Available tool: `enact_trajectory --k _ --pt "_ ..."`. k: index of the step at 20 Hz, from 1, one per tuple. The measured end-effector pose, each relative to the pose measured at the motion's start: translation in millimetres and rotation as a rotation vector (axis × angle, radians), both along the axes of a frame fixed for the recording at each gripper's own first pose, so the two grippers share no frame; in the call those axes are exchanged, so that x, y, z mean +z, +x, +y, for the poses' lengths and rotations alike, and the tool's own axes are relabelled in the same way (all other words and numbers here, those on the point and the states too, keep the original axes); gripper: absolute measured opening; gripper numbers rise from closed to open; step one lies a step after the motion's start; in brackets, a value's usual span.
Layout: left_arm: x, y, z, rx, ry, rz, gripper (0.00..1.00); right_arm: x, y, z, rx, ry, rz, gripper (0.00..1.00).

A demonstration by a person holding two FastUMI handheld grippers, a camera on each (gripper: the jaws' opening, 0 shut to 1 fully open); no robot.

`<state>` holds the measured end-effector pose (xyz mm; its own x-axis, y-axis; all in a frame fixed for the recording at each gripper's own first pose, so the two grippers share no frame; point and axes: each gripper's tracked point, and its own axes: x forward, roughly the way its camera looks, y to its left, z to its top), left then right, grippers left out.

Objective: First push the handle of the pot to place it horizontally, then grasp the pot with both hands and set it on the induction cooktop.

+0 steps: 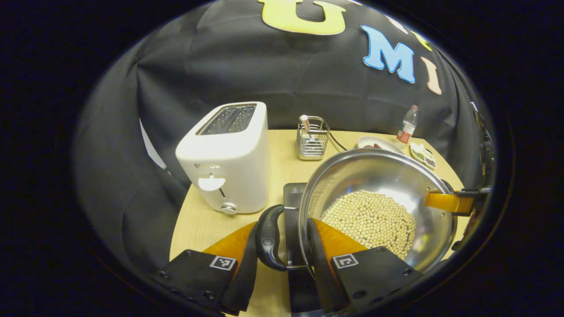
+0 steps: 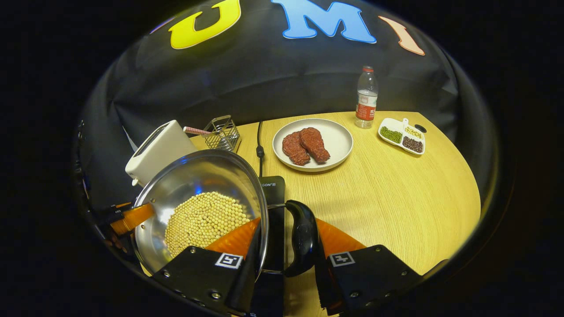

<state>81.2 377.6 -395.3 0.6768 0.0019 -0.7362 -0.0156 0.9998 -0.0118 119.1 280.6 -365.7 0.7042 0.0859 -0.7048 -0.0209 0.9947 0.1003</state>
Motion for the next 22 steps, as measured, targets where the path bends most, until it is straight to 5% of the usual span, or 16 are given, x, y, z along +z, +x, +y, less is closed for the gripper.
enact_trajectory --k 14,16,17,22 --pt "11.1 12.3 -1.1 -0.004 0.012 -0.059 0.66 -6.9 1.1 -3.2 -0.016 0.031 -0.003 0.58" --pt "28.3 16.2 1.4 0.013 0.013 -0.100 0.70 13.1 10.1 -8.9 0.007 0.000 -0.071 0.65" --pt "37.8 16.5 1.8 0.025 0.014 -0.112 0.84 24.4 13.3 -10.2 0.025 -0.017 -0.110 0.69" --pt "111.2 15.5 -22.0 0.056 0.044 -0.245 0.86 83.4 11.0 -30.9 0.090 -0.063 -0.240 0.75"
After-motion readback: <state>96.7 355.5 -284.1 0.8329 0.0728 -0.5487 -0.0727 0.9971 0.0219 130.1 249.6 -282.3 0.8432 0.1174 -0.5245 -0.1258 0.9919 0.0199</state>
